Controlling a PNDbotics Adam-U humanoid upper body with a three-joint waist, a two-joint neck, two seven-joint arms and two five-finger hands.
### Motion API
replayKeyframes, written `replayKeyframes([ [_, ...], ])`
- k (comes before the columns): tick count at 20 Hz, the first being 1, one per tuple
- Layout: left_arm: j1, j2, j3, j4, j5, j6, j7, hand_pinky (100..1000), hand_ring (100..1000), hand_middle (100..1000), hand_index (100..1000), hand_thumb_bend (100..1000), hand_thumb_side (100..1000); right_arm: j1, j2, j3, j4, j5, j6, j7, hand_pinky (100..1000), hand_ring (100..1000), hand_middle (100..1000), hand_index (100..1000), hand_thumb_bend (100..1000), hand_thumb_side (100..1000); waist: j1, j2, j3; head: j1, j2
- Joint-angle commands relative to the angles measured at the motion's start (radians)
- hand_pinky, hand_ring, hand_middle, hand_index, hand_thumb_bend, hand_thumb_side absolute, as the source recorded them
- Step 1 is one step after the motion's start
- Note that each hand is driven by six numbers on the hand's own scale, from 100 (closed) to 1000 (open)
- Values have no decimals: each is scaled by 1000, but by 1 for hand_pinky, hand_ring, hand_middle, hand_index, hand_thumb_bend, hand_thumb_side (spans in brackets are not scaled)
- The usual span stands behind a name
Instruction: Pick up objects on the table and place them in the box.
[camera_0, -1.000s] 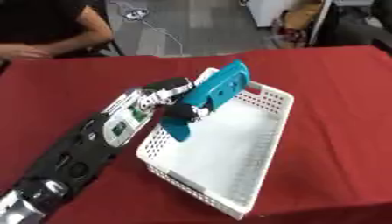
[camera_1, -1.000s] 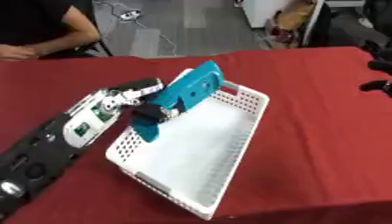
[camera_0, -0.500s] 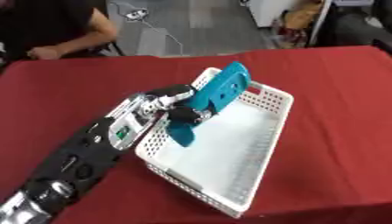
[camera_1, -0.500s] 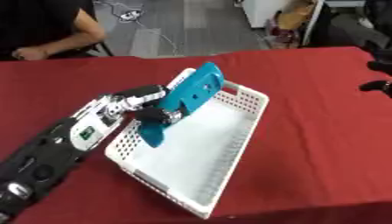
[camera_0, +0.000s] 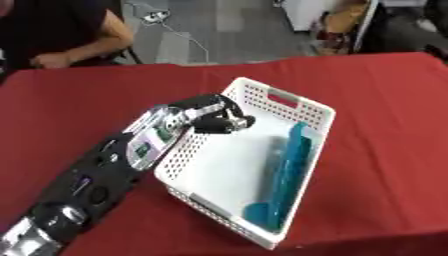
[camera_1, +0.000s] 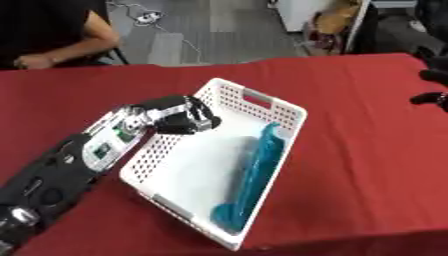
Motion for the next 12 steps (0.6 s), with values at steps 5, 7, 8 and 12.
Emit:
replayKeyframes([
  [5, -30, 7, 9, -19, -17, -6, -20, 672, 742, 807, 848, 358, 1000, -14, -13, -3, -13, -5, 0, 1, 681, 850, 858, 1000, 100, 969, 0, -12, -1, 5, -1],
  [7, -30, 7, 9, -20, -18, -5, -21, 673, 741, 807, 847, 351, 1000, -14, -13, -3, -13, -5, 0, 0, 681, 850, 858, 1000, 100, 970, -1, -12, -1, 5, -1],
  [8, -30, 8, 10, -21, -19, -5, -21, 673, 741, 806, 848, 349, 1000, -14, -14, -3, -13, -5, 0, 0, 681, 850, 858, 1000, 100, 971, -1, -11, -1, 5, -1],
  [12, -29, 7, 11, -23, -22, -3, -20, 674, 741, 806, 847, 338, 1000, -15, -14, -4, -13, -5, 0, -1, 681, 849, 858, 1000, 100, 969, -1, -11, -1, 4, -1],
])
